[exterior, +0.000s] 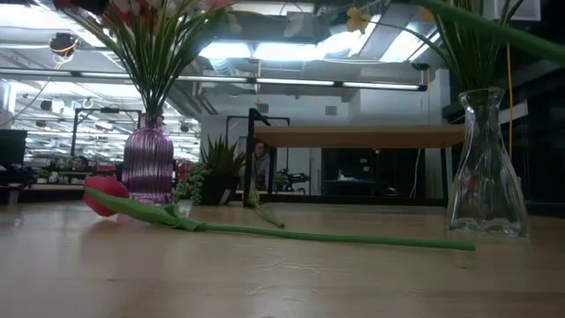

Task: Pick and place flowers into a vace then onto a shelf
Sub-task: Put the yellow flower into the transparent vase

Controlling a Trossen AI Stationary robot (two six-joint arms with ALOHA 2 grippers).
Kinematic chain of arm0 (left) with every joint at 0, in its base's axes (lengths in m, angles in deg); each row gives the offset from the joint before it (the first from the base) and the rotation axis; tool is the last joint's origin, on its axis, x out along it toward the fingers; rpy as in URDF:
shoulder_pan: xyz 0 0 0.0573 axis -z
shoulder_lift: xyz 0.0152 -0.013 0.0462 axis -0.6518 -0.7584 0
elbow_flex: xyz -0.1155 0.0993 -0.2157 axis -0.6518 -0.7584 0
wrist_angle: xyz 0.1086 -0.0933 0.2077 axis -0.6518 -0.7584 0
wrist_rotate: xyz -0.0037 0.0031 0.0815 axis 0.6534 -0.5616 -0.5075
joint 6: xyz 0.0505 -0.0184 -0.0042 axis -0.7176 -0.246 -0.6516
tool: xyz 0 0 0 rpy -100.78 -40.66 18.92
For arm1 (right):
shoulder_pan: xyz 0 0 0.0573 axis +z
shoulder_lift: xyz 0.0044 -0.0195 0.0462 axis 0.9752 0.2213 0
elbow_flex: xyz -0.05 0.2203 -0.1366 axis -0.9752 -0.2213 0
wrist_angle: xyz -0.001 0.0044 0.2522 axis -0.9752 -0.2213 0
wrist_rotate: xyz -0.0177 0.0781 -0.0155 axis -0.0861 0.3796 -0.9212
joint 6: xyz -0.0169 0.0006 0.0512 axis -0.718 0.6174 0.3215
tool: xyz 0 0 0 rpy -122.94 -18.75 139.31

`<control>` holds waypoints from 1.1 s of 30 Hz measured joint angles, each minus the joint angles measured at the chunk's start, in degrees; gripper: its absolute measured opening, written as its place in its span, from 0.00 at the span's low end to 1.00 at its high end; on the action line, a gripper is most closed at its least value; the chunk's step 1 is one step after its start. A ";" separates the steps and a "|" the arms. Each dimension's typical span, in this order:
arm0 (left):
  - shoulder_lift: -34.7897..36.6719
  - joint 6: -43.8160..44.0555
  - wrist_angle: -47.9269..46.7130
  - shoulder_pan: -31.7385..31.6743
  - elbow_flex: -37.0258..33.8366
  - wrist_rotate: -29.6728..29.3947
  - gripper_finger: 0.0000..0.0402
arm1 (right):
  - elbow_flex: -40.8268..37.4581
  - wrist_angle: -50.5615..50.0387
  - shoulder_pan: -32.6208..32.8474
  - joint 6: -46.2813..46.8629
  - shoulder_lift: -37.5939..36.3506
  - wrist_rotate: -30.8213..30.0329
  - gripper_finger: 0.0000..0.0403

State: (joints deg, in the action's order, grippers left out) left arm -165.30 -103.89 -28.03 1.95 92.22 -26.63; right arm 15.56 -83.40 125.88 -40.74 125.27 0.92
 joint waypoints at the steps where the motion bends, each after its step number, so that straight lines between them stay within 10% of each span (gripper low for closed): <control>1: 0.00 -2.77 0.51 0.18 0.00 -0.13 0.01 | 0.00 0.26 0.00 0.00 0.00 0.02 0.02; 33: 0.07 -33.22 18.20 -1.63 0.00 -3.51 0.01 | 0.04 5.48 -6.21 -0.24 4.66 0.04 0.33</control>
State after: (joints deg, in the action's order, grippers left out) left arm -165.23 -137.11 -9.82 0.31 92.22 -30.14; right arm 15.60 -77.92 119.66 -40.98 129.93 0.96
